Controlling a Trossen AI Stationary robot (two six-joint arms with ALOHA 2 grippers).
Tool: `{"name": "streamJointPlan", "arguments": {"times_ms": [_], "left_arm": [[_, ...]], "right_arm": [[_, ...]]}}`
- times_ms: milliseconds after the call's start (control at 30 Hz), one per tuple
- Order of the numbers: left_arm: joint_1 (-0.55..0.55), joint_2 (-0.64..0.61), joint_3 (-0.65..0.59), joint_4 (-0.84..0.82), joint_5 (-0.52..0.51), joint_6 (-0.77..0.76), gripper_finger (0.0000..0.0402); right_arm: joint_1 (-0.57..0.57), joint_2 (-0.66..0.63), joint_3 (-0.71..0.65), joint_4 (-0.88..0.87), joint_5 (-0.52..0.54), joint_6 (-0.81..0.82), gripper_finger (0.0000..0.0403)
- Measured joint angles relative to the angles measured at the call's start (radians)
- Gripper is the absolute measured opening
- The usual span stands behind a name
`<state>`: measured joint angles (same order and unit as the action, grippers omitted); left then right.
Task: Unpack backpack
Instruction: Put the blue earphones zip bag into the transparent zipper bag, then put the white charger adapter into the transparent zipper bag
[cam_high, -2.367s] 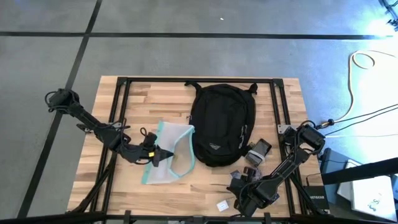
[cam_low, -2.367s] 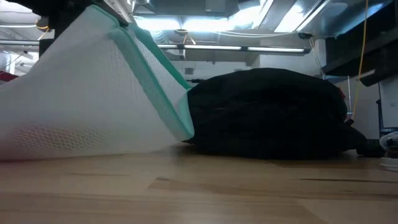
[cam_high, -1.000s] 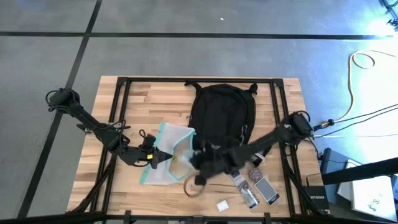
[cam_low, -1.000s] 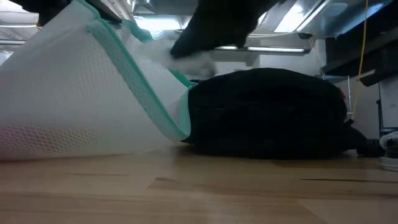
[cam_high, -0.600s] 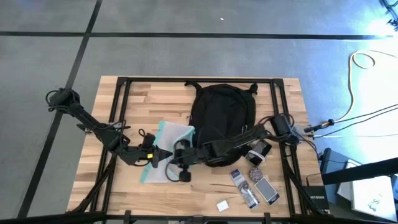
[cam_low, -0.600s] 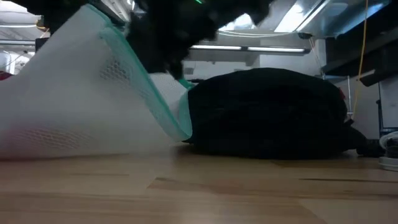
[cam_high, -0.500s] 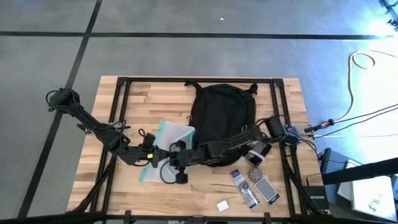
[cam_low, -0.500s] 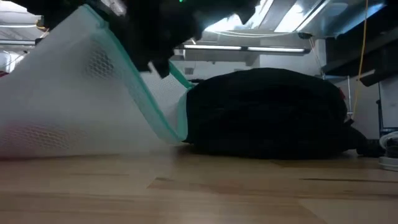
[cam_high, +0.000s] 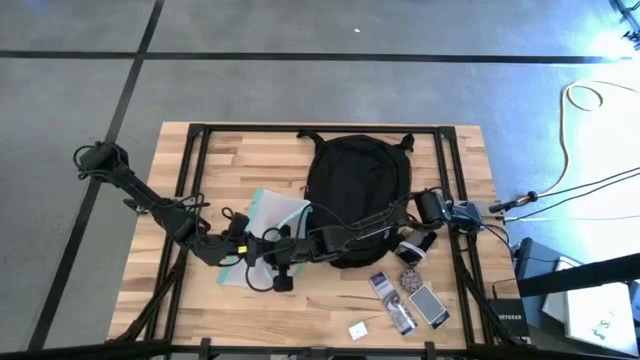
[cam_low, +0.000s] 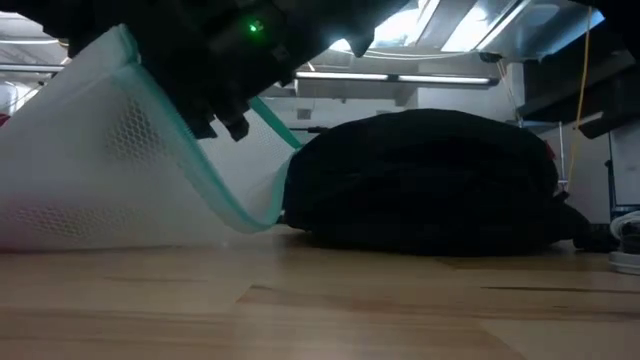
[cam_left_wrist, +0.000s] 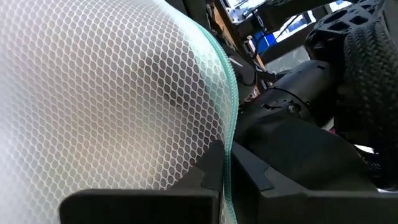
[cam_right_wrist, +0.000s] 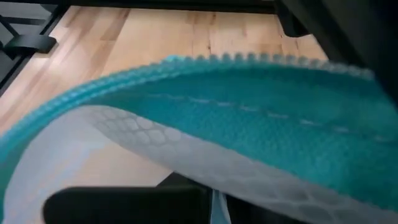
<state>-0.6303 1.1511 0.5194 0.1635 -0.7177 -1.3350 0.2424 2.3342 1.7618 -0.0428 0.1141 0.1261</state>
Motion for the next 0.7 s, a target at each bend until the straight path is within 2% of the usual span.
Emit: {"name": "streamJointPlan", "arguments": {"times_ms": [133,400,600,667,700], "left_arm": [[0.0,0.0,0.0,0.003,0.0,0.003,0.0001],[-0.001,0.0,0.006,0.018,0.013,0.008,0.0001],[-0.001,0.0,0.006,0.01,0.008,0.031,0.0001],[0.003,0.001,0.006,0.008,0.007,0.03,0.0001],[0.005,0.001,0.006,0.012,0.007,0.03,0.0001]], "right_arm": [[0.005,0.0,0.0,0.002,0.0,0.0,0.0063],[0.059,-0.018,0.0,0.021,-0.033,-0.051,0.024],[0.105,-0.091,0.0,-0.187,0.012,-0.052,0.0373],[0.121,-0.115,0.0,-0.246,0.03,-0.051,0.0392],[0.127,-0.124,0.0,-0.267,0.034,-0.048,0.039]]}}
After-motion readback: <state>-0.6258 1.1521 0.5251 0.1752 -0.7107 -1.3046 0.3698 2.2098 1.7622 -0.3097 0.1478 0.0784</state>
